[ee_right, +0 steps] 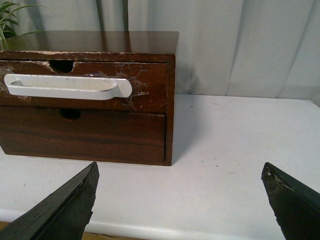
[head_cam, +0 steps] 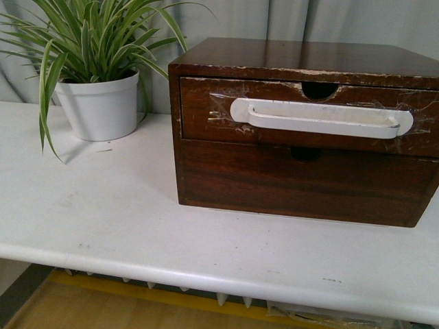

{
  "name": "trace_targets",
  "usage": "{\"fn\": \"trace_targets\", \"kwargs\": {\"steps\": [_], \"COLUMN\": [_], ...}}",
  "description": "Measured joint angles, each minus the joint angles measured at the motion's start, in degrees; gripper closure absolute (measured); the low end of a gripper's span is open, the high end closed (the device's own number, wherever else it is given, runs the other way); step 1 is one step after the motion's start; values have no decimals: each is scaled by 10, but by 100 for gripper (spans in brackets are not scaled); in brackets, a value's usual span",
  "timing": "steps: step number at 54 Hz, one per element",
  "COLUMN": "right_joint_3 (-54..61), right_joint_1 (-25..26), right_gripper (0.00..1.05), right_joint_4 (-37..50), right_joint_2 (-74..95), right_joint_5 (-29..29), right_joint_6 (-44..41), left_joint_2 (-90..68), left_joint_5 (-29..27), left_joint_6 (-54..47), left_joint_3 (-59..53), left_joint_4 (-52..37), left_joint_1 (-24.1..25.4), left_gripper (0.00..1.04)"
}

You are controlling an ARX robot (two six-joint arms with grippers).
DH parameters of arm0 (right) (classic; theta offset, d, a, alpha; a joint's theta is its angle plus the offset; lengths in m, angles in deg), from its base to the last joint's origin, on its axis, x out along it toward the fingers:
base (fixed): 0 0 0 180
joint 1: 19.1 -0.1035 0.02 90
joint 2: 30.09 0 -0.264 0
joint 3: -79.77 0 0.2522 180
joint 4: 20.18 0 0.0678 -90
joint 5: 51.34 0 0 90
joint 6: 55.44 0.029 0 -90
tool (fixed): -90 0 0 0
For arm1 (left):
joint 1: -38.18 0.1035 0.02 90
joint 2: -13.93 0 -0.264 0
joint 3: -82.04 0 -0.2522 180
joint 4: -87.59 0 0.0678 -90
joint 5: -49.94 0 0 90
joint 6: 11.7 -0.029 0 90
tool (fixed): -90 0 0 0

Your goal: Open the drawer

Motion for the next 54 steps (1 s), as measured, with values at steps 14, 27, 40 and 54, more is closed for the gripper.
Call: {"fn": "trace_targets", "kwargs": {"steps": [14,27,40,54], "right_joint_3": [0,0,0,0], "right_joint_1": [0,0,0,0], "right_gripper": [9,9,9,9], "right_joint_4": [0,0,0,0], "right_joint_2": [0,0,0,0], "right_joint_5": [0,0,0,0], "right_joint_6": [0,0,0,0], "left_joint_2": [0,0,0,0], "left_joint_5": [0,0,0,0], "left_joint_6": [0,0,0,0], "left_joint_3": [0,0,0,0], "left_joint_4": [0,0,0,0], "left_joint_1": [0,0,0,0], "left_gripper": [6,6,6,6]}}
